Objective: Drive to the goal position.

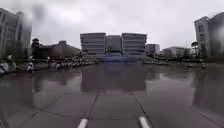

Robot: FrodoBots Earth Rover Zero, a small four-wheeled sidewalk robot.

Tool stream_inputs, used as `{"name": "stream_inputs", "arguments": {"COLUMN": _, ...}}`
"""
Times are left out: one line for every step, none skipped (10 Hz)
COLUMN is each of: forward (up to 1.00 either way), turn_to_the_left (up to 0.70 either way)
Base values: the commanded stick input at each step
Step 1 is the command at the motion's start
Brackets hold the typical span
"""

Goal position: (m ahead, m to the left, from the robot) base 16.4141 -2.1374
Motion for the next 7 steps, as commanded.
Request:
{"name": "stream_inputs", "arguments": {"forward": 1.00, "turn_to_the_left": 0.00}}
{"name": "stream_inputs", "arguments": {"forward": 1.00, "turn_to_the_left": 0.00}}
{"name": "stream_inputs", "arguments": {"forward": 1.00, "turn_to_the_left": 0.00}}
{"name": "stream_inputs", "arguments": {"forward": 1.00, "turn_to_the_left": 0.00}}
{"name": "stream_inputs", "arguments": {"forward": 1.00, "turn_to_the_left": 0.00}}
{"name": "stream_inputs", "arguments": {"forward": 1.00, "turn_to_the_left": 0.00}}
{"name": "stream_inputs", "arguments": {"forward": 1.00, "turn_to_the_left": 0.00}}
